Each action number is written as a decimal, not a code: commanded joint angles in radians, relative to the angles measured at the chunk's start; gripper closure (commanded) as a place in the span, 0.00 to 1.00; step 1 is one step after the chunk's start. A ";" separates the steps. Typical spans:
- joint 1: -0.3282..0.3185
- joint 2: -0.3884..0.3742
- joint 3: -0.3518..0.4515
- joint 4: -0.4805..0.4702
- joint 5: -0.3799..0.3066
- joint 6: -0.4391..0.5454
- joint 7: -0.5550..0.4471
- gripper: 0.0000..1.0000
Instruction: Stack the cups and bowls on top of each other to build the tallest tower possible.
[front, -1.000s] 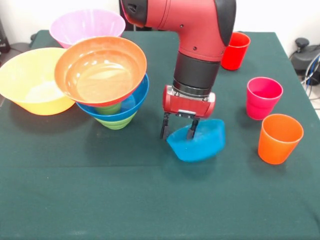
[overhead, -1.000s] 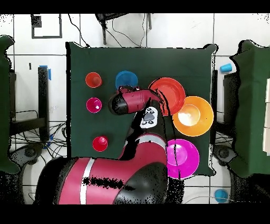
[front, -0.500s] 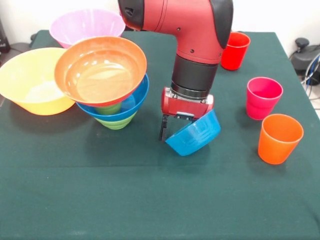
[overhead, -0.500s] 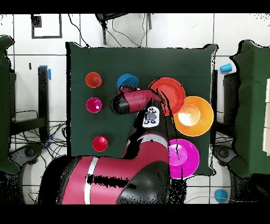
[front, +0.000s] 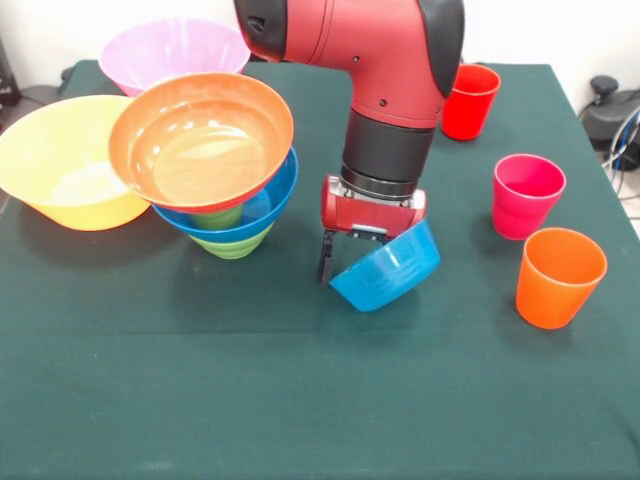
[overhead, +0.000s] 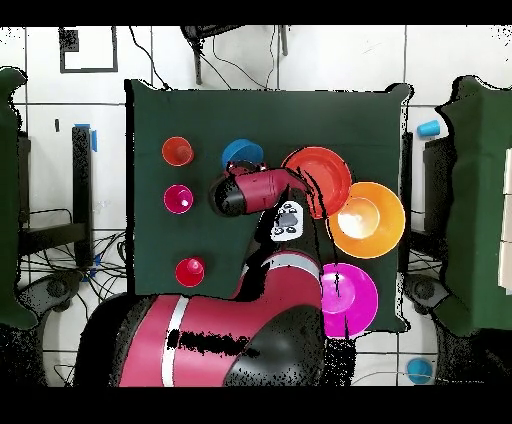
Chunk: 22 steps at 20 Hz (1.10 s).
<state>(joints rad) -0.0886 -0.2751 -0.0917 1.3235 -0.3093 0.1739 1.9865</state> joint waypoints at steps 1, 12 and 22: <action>-0.023 0.013 0.121 0.006 -0.094 -0.034 -0.041 0.00; 0.070 0.051 0.066 -0.048 -0.044 -0.018 0.032 0.00; 0.049 0.012 0.101 -0.024 -0.042 -0.017 0.018 0.00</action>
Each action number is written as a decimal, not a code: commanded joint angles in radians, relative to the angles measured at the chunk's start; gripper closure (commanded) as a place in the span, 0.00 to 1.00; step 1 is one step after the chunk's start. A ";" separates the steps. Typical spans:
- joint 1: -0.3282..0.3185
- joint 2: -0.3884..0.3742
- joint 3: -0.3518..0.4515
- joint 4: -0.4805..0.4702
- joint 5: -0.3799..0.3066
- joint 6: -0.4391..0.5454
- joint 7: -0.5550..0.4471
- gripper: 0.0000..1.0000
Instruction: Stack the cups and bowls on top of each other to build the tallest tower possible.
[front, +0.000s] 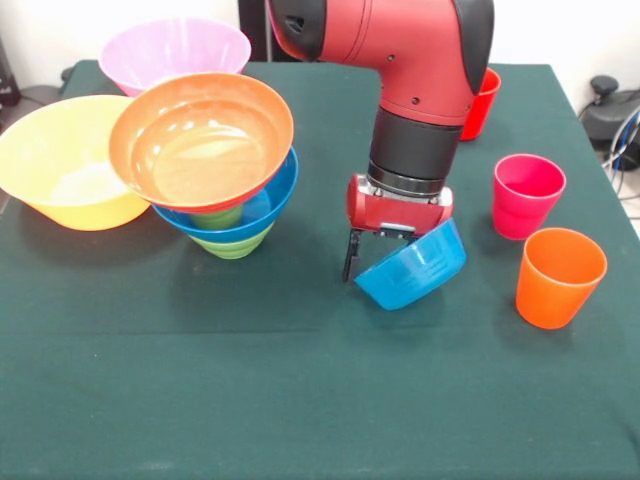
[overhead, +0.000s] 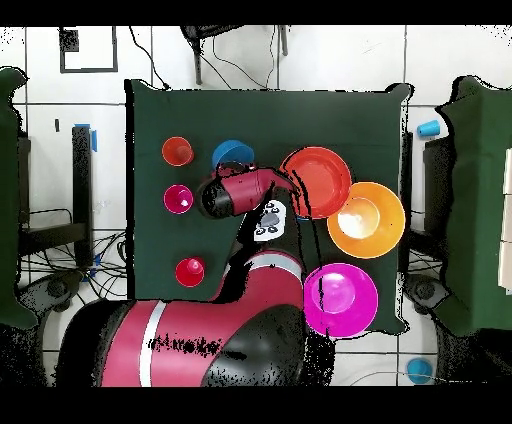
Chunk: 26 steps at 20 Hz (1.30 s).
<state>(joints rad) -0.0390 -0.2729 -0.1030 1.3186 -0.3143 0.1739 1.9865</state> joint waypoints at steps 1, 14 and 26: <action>-0.002 0.008 0.111 -0.020 -0.037 -0.013 0.016 0.00; -0.011 -0.088 0.128 0.045 -0.046 0.022 -0.018 0.00; -0.071 -0.102 0.200 0.079 -0.080 -0.005 -0.037 0.00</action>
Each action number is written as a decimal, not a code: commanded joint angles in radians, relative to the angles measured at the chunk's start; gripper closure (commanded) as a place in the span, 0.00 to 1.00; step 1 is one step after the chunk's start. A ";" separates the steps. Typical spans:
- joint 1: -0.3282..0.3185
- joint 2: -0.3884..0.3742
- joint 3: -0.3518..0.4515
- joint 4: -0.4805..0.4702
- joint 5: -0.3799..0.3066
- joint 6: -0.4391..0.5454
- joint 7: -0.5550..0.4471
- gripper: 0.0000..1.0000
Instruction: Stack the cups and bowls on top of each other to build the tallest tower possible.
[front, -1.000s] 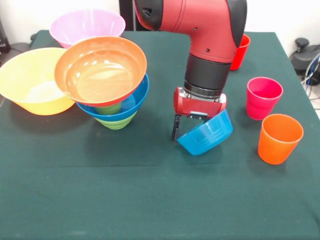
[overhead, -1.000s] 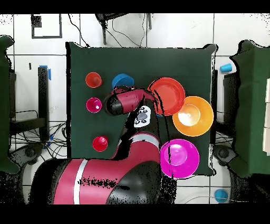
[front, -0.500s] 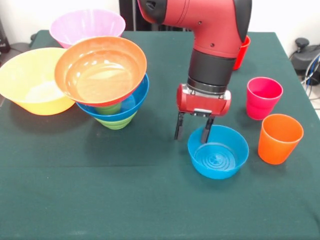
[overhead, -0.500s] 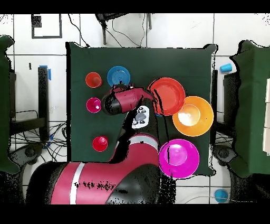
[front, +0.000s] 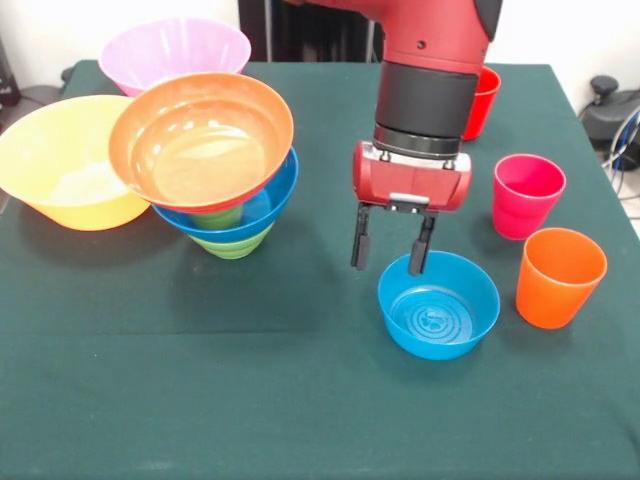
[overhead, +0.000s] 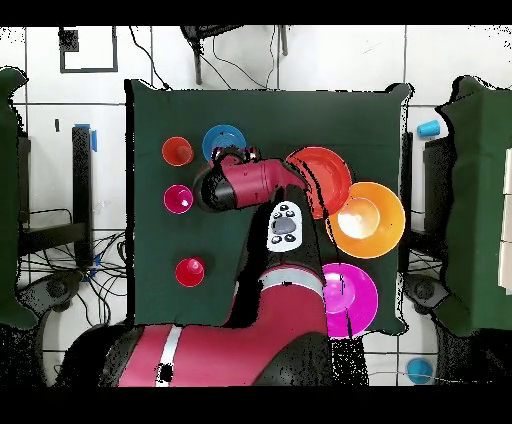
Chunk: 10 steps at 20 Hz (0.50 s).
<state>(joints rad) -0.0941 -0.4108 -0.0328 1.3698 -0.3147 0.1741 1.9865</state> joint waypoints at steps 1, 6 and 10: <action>-0.016 0.042 0.127 0.023 -0.080 -0.011 -0.034 0.00; 0.001 0.109 0.098 -0.030 -0.081 -0.026 -0.017 0.00; 0.013 0.141 0.085 -0.062 -0.076 -0.032 -0.008 0.00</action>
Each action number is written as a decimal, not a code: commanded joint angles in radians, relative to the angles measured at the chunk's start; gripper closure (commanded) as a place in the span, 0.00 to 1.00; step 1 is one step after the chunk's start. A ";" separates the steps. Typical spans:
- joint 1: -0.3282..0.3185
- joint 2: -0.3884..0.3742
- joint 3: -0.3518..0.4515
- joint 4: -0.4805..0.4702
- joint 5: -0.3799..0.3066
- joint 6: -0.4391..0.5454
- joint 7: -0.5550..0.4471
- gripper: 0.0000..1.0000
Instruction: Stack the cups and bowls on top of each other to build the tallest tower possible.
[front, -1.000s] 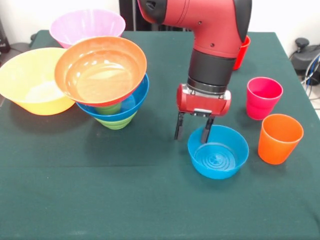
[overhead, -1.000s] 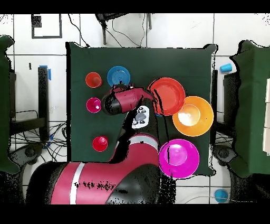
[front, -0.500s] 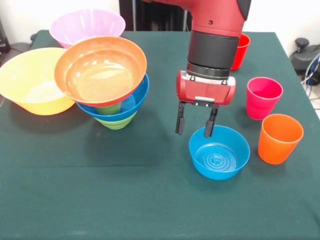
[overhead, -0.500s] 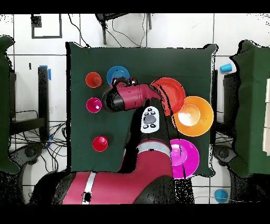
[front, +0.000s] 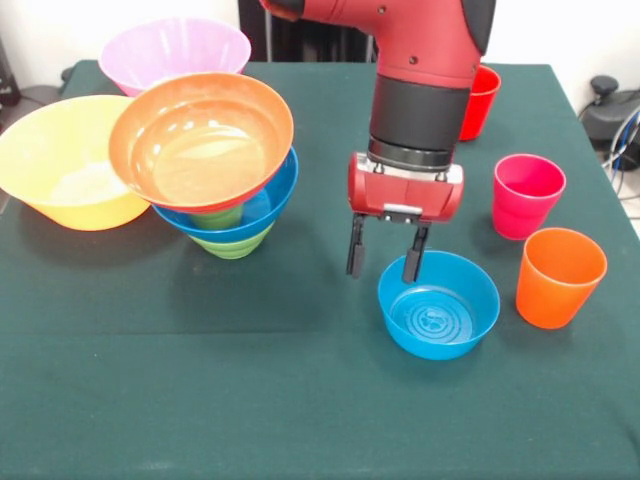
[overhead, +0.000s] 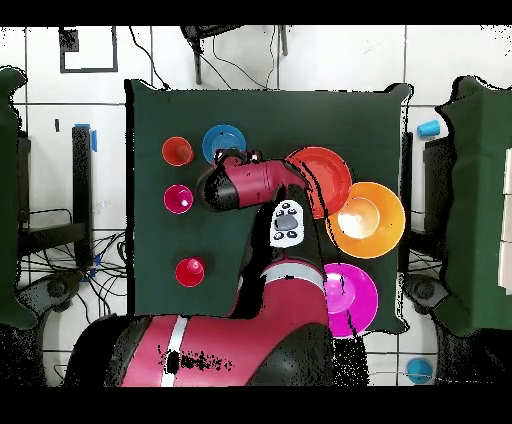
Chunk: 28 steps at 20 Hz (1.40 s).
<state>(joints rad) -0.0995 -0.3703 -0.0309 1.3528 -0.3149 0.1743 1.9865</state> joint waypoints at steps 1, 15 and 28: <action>0.021 0.106 0.083 -0.052 -0.074 -0.033 -0.006 0.00; 0.057 0.162 0.044 -0.103 -0.060 -0.062 0.024 0.00; 0.074 0.170 0.015 -0.112 -0.052 -0.077 0.026 1.00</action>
<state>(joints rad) -0.0488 -0.2580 -0.0616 1.2734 -0.3143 0.1020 1.9867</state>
